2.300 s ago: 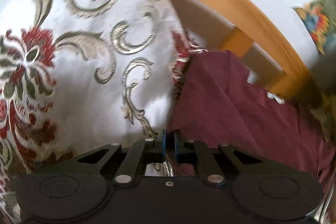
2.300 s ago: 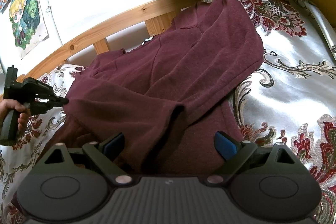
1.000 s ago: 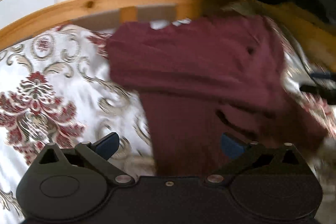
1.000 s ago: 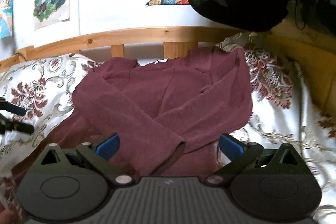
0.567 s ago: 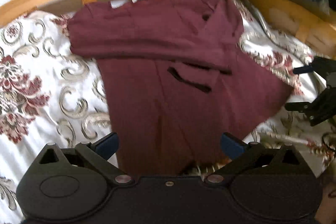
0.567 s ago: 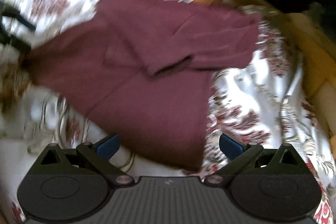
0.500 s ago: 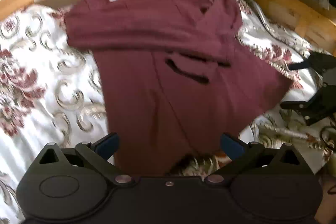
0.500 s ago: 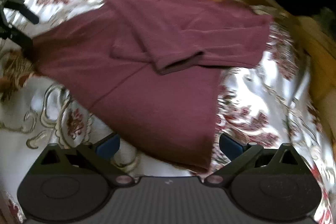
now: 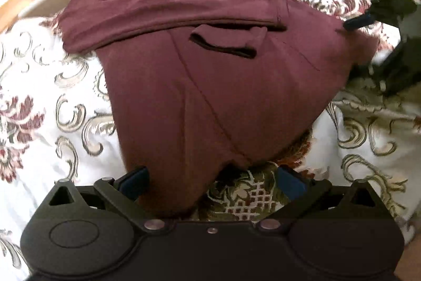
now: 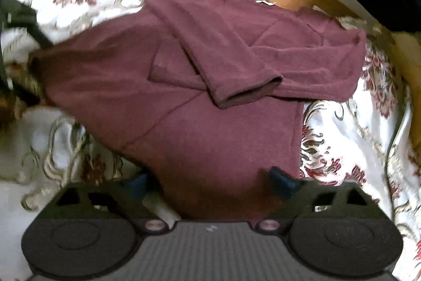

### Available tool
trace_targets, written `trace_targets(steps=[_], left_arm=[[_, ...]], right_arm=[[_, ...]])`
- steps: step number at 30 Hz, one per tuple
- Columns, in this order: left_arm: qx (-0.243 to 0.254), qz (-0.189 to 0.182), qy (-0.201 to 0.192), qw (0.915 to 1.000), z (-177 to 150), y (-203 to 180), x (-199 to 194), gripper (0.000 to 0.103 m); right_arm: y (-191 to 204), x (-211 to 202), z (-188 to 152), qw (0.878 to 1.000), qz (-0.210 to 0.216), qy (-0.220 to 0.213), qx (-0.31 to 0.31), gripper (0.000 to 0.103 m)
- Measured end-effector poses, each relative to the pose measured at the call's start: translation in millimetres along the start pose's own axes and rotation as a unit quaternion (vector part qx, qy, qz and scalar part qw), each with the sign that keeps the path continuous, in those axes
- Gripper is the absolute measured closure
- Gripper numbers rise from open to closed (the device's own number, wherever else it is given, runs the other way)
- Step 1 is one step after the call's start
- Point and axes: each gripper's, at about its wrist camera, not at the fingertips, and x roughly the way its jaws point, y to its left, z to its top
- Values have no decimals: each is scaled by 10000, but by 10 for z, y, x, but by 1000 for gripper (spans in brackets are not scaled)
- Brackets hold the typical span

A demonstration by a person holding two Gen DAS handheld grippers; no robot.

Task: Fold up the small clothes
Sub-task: 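Move both tools to the shirt hem and close on it, then close the right tool on the hem while the left tool closes beside it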

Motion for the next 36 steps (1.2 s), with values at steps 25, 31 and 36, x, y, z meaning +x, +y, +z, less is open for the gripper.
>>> trace_targets(steps=[25,31,36], left_arm=[[1057,791,-412,9904,-105,-122,-120,33],[879,684,-554,9922,-94,-51,-200,66],[592,724,-684,9933,-49,58,-249,75]], right_arm=[[-452,-47,40,9862,567,-257,1535,70],[-398,-78,54,9907,395,-277,1274,70],[-387,-59,40,9921,375,-160,1185,64]])
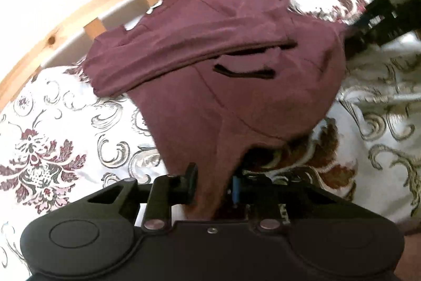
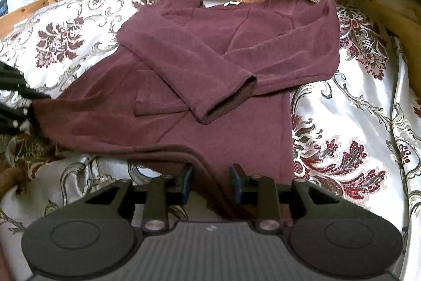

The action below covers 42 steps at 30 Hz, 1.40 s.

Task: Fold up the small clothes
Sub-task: 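Close the right tool on the hem while the left tool closes beside it, then lift the hem with both tools and fold it over toward the collar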

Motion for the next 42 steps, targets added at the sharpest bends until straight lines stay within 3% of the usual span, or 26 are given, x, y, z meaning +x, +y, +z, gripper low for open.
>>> trace_targets(steps=[9,12,15,17,19,22,28,31,37,42], left_arm=[[-94,131,154,9998,-89,12,55,75],[-286,164,97,9994,-121,12,70,75],[-610,212,-63,9979,-133,13,66,79],[-834,261,-235,9959,-146,-1,38,88],[-1137,324,-458,9919,-181,-22,-17,90],[-1576,443,-825,9830,-296,-78,-123,97],[-1740,439,-1402,9737,-450,-128,-466,99],[-1924,210,-1542,9689,-521,-63,-686,99],[-2439,-114,-1647,9556,-758,118,-1087,99],[-2624,-544,-1885,9448,-824,330,-1376,99]], right_arm=[[27,39,-121,9983,-306,406,-302,46],[52,30,-145,9968,-470,464,-456,38],[107,25,-177,9946,-629,470,-674,39],[170,14,-193,9922,-766,429,-882,44],[226,-6,-200,9908,-820,390,-1008,78],[291,-80,-183,9909,-822,215,-1047,95],[382,-398,-163,9894,-992,-206,-1037,97],[450,-615,-197,9885,-1074,-369,-1001,97],[678,-1231,-217,9836,-1097,-1123,-883,97],[952,-1571,-337,9823,-1036,-1175,-1025,97]])
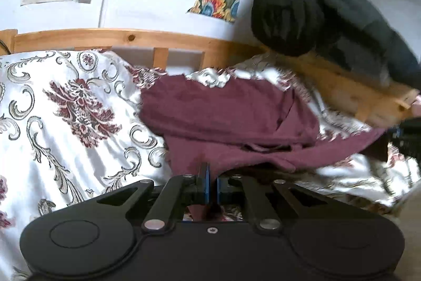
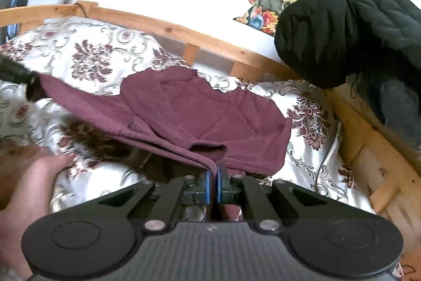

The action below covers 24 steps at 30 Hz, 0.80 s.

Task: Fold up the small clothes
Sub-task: 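Lift the hem with both tools and fold it over toward the collar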

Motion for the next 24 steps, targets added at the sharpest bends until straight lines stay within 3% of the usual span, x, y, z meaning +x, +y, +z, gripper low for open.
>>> trace_targets(steps=[5,11,15,21,24], left_arm=[[88,-226,-23,9997,138,34,-283,98],[181,-216,48,9996,341,14,-283,98],[114,-67,134,9998,650,48,-40,98],[838,254,432,9952,1279,-47,524,98],[936,423,680,9924,1565,-46,870,98]], right_arm=[[53,-301,-11,9994,279,62,206,97],[75,-345,45,9996,187,-141,168,97],[5,-156,113,9994,-25,-325,129,97],[-333,307,284,9983,-152,-336,458,96],[-551,616,410,9968,-240,-336,683,96]])
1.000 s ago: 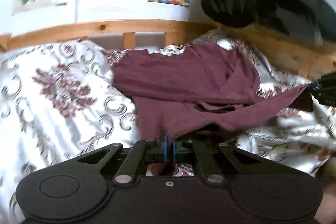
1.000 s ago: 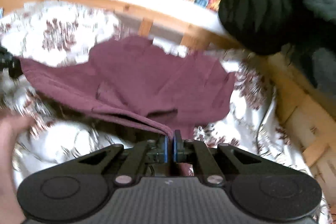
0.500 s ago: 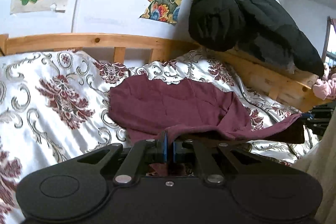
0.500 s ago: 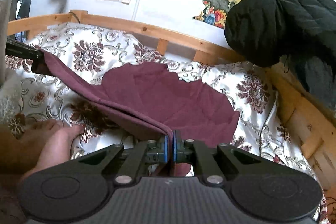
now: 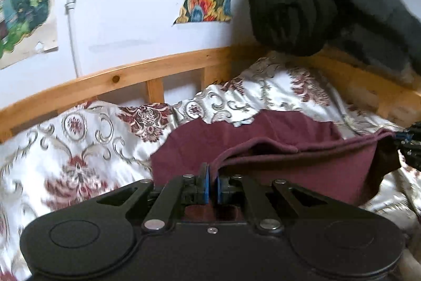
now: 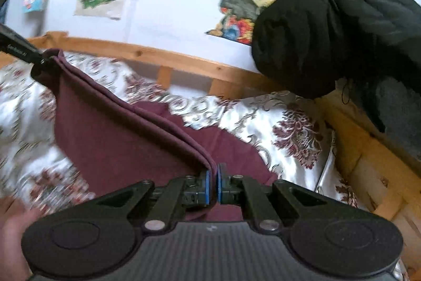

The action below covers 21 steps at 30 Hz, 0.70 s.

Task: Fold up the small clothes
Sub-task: 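Lift the hem with both tools and fold it over toward the collar, then lower the hem onto the collar and open both tools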

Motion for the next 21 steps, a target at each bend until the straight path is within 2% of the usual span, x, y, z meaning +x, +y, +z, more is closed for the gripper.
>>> trace_targets(steps=[6,9,16,21], left_arm=[[-104,196,336,9992,457,205,794,98],[-172,307,543,9979,547,295,1215,97],[-59,509,956,9941,511,418,1931,97],[-101,619,1208,9907,410,427,2275,97]], right_arm=[[-280,785,201,9997,-235,-9,112,96],[-344,1133,219,9994,-347,3,94,96],[-420,1818,64,9983,-372,223,396,96],[-420,2032,-150,9980,-298,154,528,94]])
